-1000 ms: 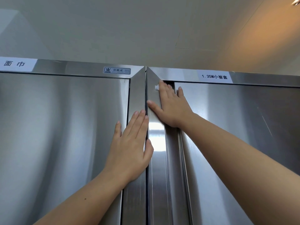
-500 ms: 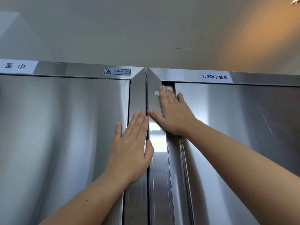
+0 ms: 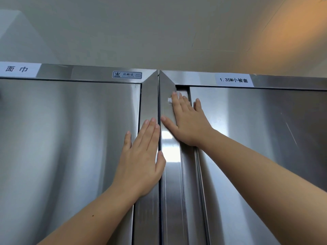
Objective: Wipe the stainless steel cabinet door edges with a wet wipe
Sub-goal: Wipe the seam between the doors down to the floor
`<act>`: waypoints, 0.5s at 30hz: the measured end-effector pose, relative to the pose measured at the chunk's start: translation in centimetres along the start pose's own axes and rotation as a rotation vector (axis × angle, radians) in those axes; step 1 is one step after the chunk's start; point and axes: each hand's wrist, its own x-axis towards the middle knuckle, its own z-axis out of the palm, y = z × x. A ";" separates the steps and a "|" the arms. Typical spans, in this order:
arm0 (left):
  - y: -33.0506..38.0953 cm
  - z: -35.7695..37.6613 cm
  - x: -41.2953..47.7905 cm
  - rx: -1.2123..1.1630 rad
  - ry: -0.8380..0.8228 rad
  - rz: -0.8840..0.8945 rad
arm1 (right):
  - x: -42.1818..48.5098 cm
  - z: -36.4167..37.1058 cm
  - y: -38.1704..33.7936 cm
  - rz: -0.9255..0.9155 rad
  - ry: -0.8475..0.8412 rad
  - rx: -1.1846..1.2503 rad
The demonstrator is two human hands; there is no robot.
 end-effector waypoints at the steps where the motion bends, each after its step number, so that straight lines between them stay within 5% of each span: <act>1: 0.0 0.0 -0.1 0.003 0.000 0.000 | -0.4 0.1 -0.1 -0.007 0.002 0.018; 15: 0.4 0.2 -3.3 0.065 -0.015 0.011 | -6.6 1.7 -1.9 -0.025 0.009 0.140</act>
